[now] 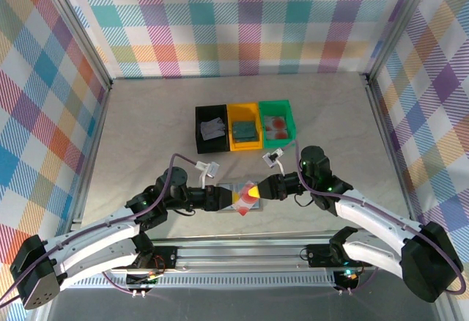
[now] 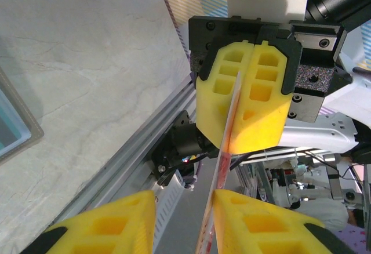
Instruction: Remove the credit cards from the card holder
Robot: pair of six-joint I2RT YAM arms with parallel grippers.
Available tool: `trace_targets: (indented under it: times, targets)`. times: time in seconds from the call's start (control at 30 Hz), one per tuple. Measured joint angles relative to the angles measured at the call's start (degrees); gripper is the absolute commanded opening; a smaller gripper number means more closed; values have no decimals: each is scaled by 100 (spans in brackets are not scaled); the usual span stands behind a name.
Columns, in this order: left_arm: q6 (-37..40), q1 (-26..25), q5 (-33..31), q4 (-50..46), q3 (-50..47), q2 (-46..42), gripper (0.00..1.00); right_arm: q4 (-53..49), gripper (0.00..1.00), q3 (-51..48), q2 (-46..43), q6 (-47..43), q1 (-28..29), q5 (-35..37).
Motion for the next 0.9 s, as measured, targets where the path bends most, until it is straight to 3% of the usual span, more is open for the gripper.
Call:
trace_targets:
  times: [0.67, 0.9]
  targets:
    - [-33, -7, 389, 278, 101, 280, 28, -426, 0, 385, 492, -420, 356, -409]
    - [26, -7, 595, 192, 219, 393, 13, -654, 0, 459, 592, -575, 409, -468]
